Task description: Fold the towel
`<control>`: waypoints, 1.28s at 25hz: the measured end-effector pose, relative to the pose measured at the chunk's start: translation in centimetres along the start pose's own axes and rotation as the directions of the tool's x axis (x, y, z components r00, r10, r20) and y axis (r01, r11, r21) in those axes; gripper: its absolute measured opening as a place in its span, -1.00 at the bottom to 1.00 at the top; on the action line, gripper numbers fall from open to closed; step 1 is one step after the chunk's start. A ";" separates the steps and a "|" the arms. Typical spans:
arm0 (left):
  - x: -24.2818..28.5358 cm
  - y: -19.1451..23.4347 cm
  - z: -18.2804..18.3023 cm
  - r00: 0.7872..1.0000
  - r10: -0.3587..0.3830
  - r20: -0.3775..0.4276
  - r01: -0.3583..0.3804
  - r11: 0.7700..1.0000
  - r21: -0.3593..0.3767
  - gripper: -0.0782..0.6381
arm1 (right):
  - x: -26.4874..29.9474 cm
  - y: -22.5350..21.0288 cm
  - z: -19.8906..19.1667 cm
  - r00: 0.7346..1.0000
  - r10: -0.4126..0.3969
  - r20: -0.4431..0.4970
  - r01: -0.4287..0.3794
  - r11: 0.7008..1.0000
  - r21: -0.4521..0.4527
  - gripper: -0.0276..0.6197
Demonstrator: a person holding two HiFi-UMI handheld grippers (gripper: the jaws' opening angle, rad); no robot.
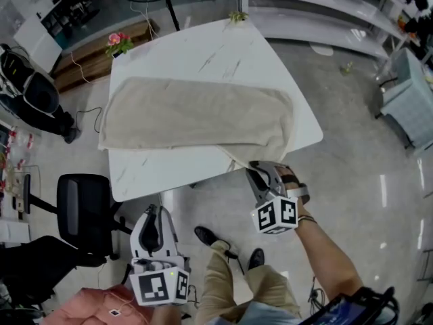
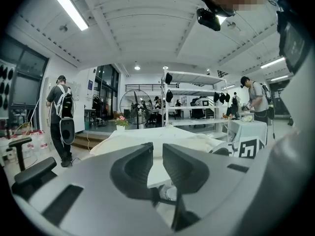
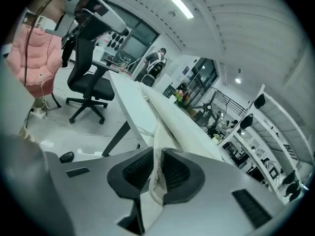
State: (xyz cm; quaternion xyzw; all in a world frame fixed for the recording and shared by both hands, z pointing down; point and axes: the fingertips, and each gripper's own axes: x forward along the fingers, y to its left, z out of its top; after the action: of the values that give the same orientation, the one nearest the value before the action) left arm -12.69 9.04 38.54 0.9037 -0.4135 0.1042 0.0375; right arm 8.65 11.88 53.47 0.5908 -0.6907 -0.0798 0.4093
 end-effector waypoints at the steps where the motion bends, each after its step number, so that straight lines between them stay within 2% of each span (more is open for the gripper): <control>1: -0.1 -0.1 0.0 1.000 0.001 0.001 -0.001 1.000 0.000 -0.61 | -0.4 -0.1 0.2 1.000 0.001 0.019 -0.001 1.000 -0.006 -0.74; 6: -0.5 -1.3 0.5 1.000 -0.004 0.006 0.004 1.000 -0.002 -0.61 | -3.6 0.7 0.7 0.993 0.058 0.099 -0.052 0.997 -0.062 -0.77; 11: -0.7 -3.0 0.6 1.000 -0.024 0.010 0.024 1.000 0.002 -0.61 | -5.5 3.0 -0.5 0.985 0.139 0.105 -0.127 0.986 -0.112 -0.79; 19: -1.2 -5.4 0.6 0.999 -0.050 0.002 0.050 0.998 0.024 -0.61 | -5.7 6.1 -1.2 0.971 0.208 0.121 -0.201 0.977 -0.070 -0.87; 26: -1.2 -8.1 1.5 0.997 -0.082 0.015 0.081 0.995 0.058 -0.61 | -7.3 3.5 -0.8 0.973 0.164 0.161 -0.169 0.985 0.018 -0.76; 32: -2.0 -12.9 4.1 0.990 -0.134 0.041 0.129 0.988 0.089 -0.61 | -13.1 -2.7 -1.1 0.980 0.083 0.180 -0.094 0.994 0.056 -0.76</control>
State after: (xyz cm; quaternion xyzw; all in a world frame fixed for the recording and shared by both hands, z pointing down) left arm -3.59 18.38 34.36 0.9320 -0.3489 0.0979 -0.0044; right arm 10.97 23.10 46.43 0.5628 -0.7522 -0.0918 0.3302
